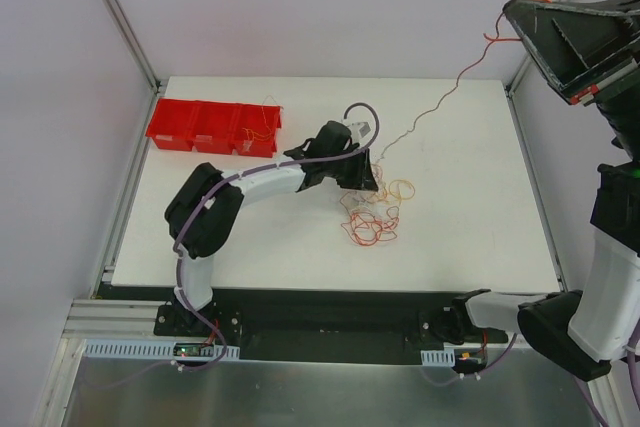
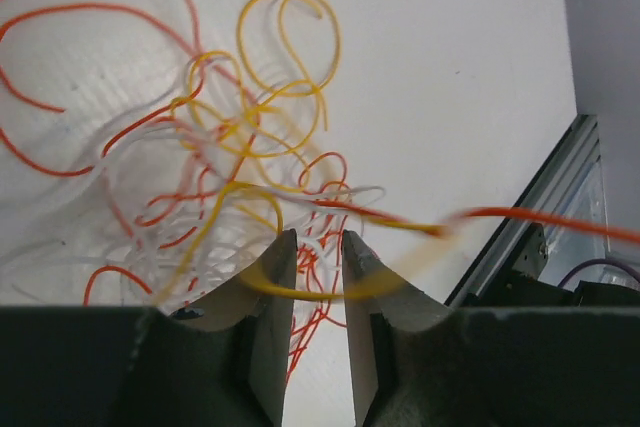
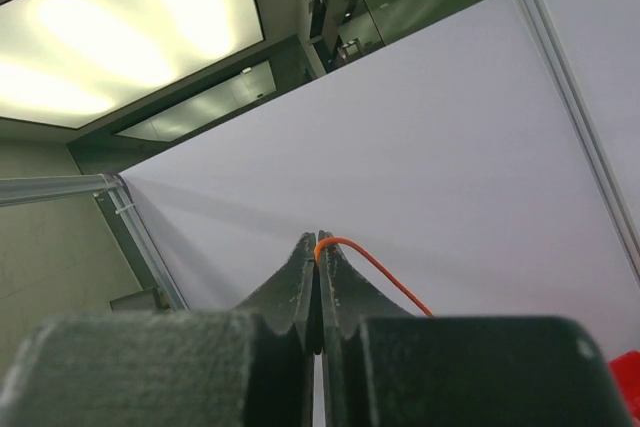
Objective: Untangle the cables
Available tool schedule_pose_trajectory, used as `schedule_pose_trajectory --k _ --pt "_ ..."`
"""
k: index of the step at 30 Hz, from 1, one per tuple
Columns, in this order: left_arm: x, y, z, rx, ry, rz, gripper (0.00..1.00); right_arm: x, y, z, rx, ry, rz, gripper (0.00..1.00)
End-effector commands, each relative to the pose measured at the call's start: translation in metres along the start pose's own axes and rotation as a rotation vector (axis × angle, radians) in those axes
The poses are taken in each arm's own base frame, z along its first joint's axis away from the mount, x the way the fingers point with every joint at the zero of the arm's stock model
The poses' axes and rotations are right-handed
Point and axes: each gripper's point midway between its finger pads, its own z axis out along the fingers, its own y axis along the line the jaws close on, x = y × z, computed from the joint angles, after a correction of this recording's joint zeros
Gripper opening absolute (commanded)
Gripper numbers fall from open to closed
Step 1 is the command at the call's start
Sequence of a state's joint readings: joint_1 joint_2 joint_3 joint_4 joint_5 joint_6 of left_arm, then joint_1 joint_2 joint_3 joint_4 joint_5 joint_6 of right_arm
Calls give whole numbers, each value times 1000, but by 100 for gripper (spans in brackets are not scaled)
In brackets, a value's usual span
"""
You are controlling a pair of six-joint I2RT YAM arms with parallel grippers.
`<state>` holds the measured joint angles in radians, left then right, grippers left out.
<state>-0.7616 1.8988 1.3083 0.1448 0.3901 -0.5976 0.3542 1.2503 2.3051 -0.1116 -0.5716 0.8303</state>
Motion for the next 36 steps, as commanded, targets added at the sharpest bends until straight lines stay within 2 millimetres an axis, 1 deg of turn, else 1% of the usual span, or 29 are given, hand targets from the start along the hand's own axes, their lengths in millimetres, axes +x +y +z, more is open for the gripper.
schedule_pose_trajectory --k 1,3,5,9,11,13,14,16,19,20,22,23,24,25,26,27,28,30,31,32,34,36 --pt "10 22 -6 -76 126 -151 24 -23 35 2 -119 -87 -46 0" --pt "4 18 -15 -76 99 -109 24 -22 31 4 -112 -85 -38 0" --pt "-2 20 -24 -101 64 -80 26 -22 32 6 -131 -81 -48 0" --pt "-6 19 -37 -93 94 -167 28 -25 39 13 -185 -72 -64 0" --pt "-9 15 -41 -83 94 -154 30 -28 37 16 -191 -85 -57 0" --pt "-14 4 -48 -47 84 -85 32 -25 29 17 -175 -79 -50 0" --pt "-17 1 -53 -44 67 -51 34 -22 17 20 -151 -70 -40 0" --pt "-23 -10 -72 -29 24 11 34 -17 9 20 -134 -53 -48 0" --pt "-31 -26 -108 -31 -63 62 35 -11 2 22 -114 -17 -55 0" --pt "-36 -33 -120 -26 -100 81 36 -9 -1 23 -111 -12 -54 0" --pt "-41 -50 -139 6 -166 165 47 -7 -7 24 -100 -5 -50 0" --pt "-44 -62 -147 38 -203 223 54 -7 -12 25 -88 -6 -45 0" --pt "-43 -72 -151 68 -230 284 62 -6 -14 26 -86 -5 -41 0" --pt "-47 -85 -157 97 -275 337 70 -6 -15 27 -86 -5 -41 0" --pt "-47 -91 -160 118 -299 354 75 -6 -16 29 -92 -5 -38 0" --pt "-50 -99 -163 155 -323 361 87 -7 -15 30 -102 -2 -28 0" --pt "-55 -110 -166 197 -343 373 91 -7 -16 33 -111 1 -19 1" --pt "-62 -135 -174 295 -365 396 95 -8 -14 36 -124 7 -1 0" --pt "-65 -147 -176 343 -366 401 99 -8 -17 37 -121 9 8 0" --pt "-71 -158 -180 378 -382 412 99 -7 -19 38 -119 13 14 0" --pt "-79 -174 -183 428 -397 423 99 -5 -24 38 -107 17 23 0" --pt "-89 -181 -180 439 -410 433 99 -4 -26 38 -101 18 27 0"
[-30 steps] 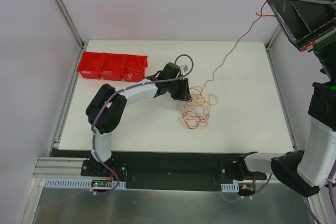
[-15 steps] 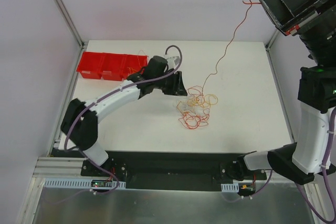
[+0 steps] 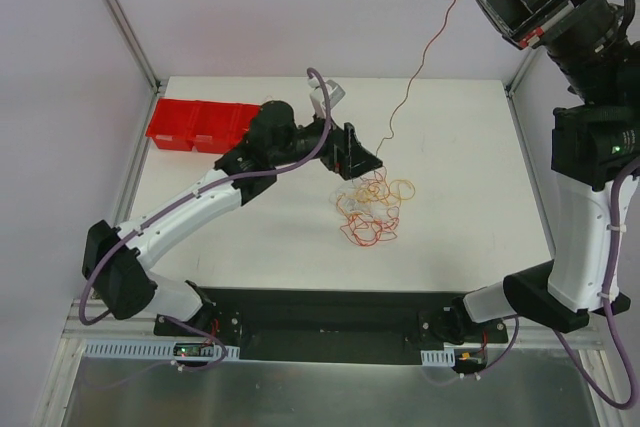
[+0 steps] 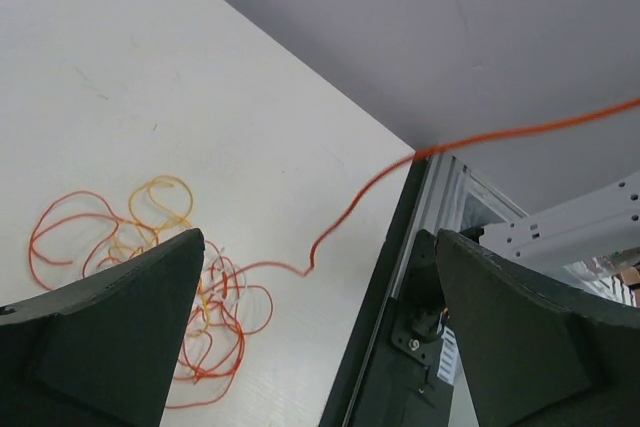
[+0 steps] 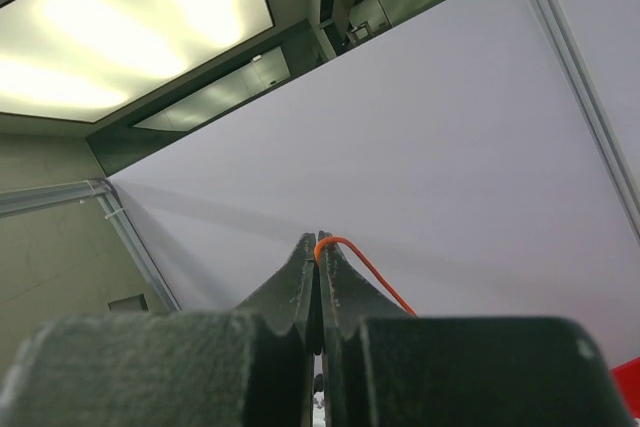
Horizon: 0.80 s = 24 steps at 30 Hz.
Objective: Untangle the cables
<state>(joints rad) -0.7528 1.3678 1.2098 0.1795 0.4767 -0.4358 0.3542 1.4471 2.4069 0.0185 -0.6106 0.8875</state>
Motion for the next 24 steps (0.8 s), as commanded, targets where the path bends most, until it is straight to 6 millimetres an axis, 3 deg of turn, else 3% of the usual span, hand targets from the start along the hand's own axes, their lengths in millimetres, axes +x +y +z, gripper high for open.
schedule_pose_trajectory --k 1,3,5,8,10,11,12,16,18,24 --pt "-50 -37 12 156 -110 82 99 -3 22 -4 -59 -2 -15 0" --pt "-54 -36 22 166 -101 85 96 -2 23 -4 -61 0 -15 0" --pt "-51 -29 31 154 -71 69 81 -1 22 -4 -62 5 -13 1" --pt "-46 -19 39 112 -13 52 44 3 14 -5 -41 21 -11 0" --pt "-40 -11 36 66 4 56 22 8 3 -6 8 44 -13 0" --pt "-40 -9 32 45 -2 63 6 12 -4 -8 38 60 -33 1" --pt "-42 -8 26 24 -17 72 0 16 -12 -10 66 75 -39 0" --pt "-63 -20 1 -11 -92 101 0 47 -72 -23 238 169 -3 2" --pt "-70 -27 -7 -11 -115 92 0 71 -111 -36 346 235 29 13" --pt "-73 -20 -16 -53 -129 0 0 168 -233 -119 683 521 124 39"
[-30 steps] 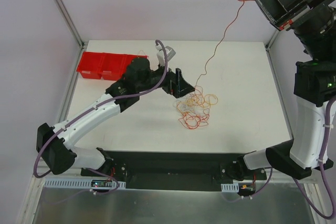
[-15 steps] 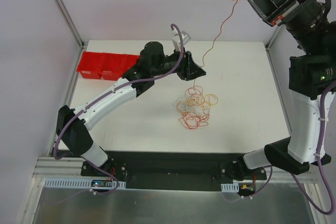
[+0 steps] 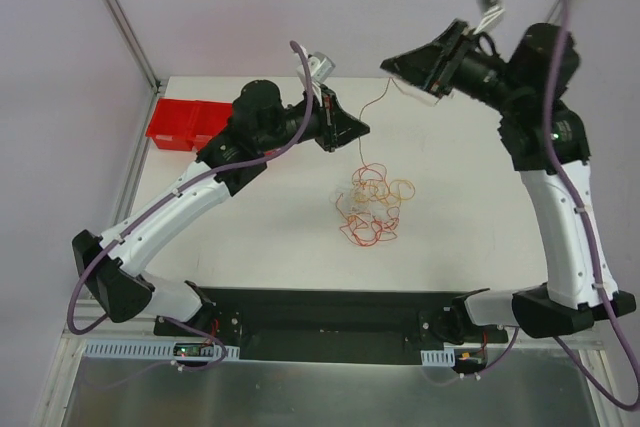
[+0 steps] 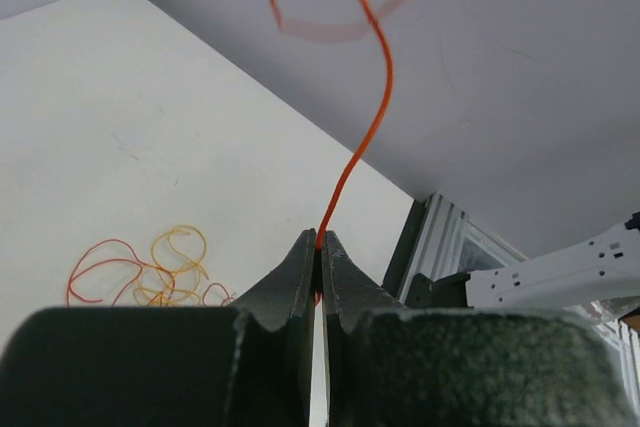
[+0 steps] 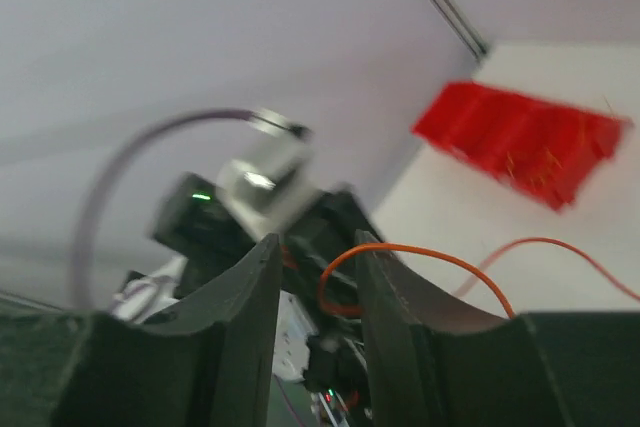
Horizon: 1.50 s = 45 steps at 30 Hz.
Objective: Untangle the cables
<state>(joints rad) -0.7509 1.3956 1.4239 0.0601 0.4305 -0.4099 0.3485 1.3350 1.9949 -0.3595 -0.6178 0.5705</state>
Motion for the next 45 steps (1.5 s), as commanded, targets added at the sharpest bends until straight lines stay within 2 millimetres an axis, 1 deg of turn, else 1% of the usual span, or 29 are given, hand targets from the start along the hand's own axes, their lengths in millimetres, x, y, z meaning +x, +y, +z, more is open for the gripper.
schedule_pose_trajectory --k 1,3,5,7,11,13,15,16,19,25,27,31,35,38,39,40,43,44,45 --pt "-17 4 -12 -48 -60 -85 0 86 -113 -3 250 280 39 42" --pt "-19 8 -13 -59 -69 -151 0 128 -156 -12 323 393 65 48" --pt "-24 5 -10 -15 -96 -185 0 154 -177 -21 334 435 43 54" --pt "-27 5 -8 15 -111 -225 0 171 -190 -31 345 435 1 61" --pt "-39 3 -4 39 -145 -273 0 206 -209 -52 373 476 -11 63" --pt "-47 1 -5 43 -170 -293 0 225 -214 -61 372 499 -40 67" --pt "-51 0 -5 46 -187 -314 0 238 -221 -66 390 503 -63 71" --pt "-54 -2 -5 53 -193 -322 0 247 -229 -69 411 500 -61 73" --pt "-58 -6 -5 69 -196 -330 0 252 -240 -65 431 446 -49 72" --pt "-62 -9 -2 86 -194 -348 0 248 -256 -55 466 369 -14 61" --pt "-64 -11 -2 96 -198 -359 0 249 -259 -51 473 368 2 59" --pt "-68 -14 -3 106 -210 -366 0 251 -260 -42 444 370 7 58" --pt "-72 -14 -7 100 -231 -371 0 256 -267 -35 444 369 51 57" --pt "-74 -18 -8 112 -232 -370 0 260 -268 -28 423 374 82 51" --pt "-75 -18 -8 111 -232 -373 0 260 -268 -26 419 377 86 46" --pt "-77 -20 -9 114 -237 -368 0 261 -270 -26 424 380 92 38" --pt "-83 -22 -13 104 -250 -345 0 267 -278 -31 458 390 102 11" --pt "-87 -23 -16 92 -260 -324 0 272 -282 -35 481 401 107 4" --pt "-90 -24 -20 78 -267 -301 0 275 -289 -40 515 401 109 0"
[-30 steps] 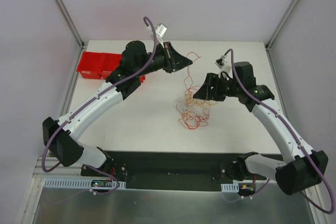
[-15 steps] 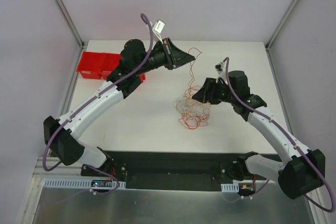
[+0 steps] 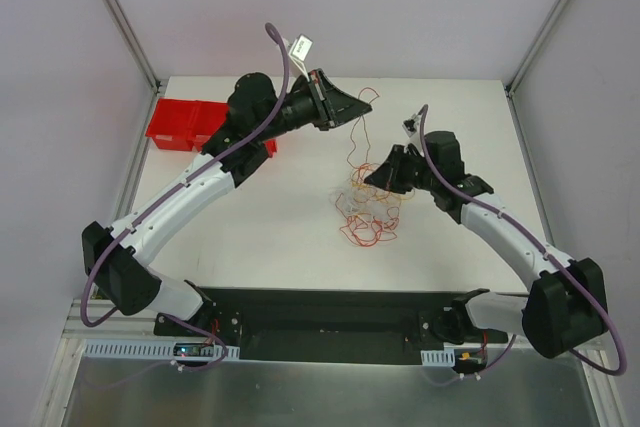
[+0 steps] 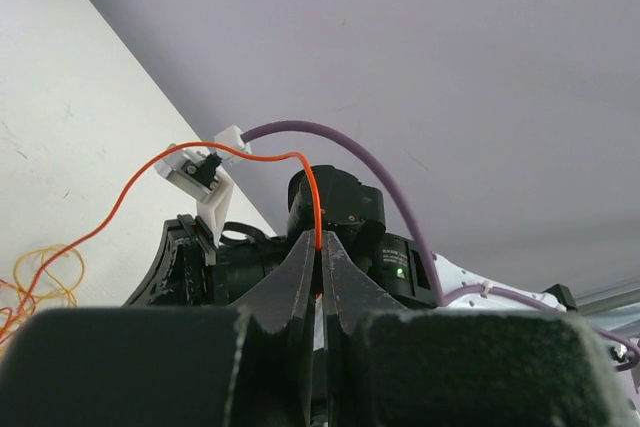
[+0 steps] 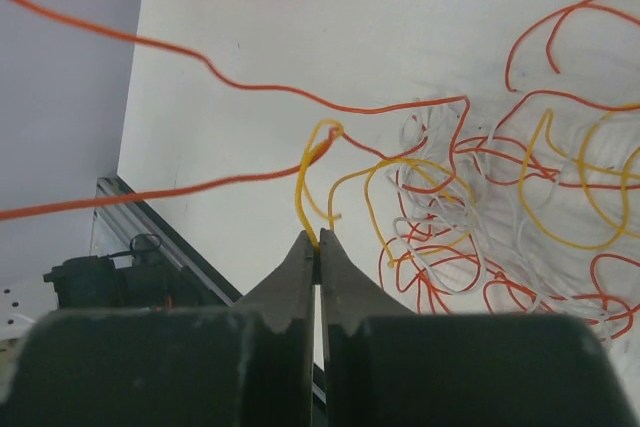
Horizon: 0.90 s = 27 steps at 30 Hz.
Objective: Untangle the cables
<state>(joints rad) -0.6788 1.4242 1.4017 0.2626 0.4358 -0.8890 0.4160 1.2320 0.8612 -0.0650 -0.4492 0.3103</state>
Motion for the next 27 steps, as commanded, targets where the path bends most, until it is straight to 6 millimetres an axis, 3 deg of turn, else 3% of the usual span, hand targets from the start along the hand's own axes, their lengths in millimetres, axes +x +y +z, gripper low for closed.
schedule_pose_trajectory --k 1,5,10,13,16,18,23,27 --pt "-42 -53 -20 70 -121 140 0 8 -15 2 55 2 16 1" --pt "-73 -79 -43 34 -217 306 0 32 -60 -1 236 77 49 1" --pt "-123 -119 -95 -46 -435 526 0 56 -118 -16 453 162 140 0" --pt "-146 -141 -124 -87 -536 630 0 66 -140 -22 514 202 204 0" --pt "-159 -156 -141 -112 -584 686 0 72 -152 -25 543 219 229 0" --pt "-166 -155 -149 -148 -613 697 0 72 -155 -27 560 223 233 0" --pt "-162 -116 -159 -339 -573 710 0 65 -164 -38 623 217 189 1" --pt "-157 -81 -178 -498 -576 684 0 62 -155 -40 578 240 143 5"
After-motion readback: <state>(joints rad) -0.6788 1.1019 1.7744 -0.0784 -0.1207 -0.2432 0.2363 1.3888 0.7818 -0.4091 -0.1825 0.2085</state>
